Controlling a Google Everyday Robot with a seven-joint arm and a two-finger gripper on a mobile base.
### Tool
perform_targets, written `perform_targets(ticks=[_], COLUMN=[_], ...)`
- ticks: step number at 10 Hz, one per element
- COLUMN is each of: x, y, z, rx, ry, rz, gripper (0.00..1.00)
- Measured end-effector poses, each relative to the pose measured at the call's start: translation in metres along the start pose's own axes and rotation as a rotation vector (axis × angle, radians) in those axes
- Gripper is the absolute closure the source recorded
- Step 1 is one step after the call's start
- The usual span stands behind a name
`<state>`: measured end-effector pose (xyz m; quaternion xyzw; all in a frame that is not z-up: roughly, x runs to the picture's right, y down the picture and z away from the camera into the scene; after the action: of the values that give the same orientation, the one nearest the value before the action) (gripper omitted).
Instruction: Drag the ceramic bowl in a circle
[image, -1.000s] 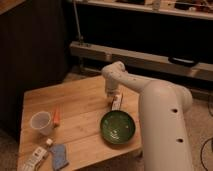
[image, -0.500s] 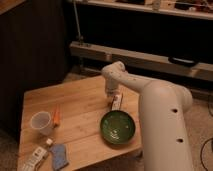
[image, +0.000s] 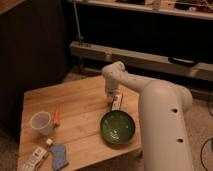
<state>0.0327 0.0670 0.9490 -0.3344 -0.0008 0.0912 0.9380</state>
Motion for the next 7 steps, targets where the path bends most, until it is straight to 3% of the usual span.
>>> perform_targets(ticks=[7], x=[0.0005], y=[0.0011], z=[-0.0010], rx=[0.002], ry=[-0.007], rz=[0.001], gripper=[0.96])
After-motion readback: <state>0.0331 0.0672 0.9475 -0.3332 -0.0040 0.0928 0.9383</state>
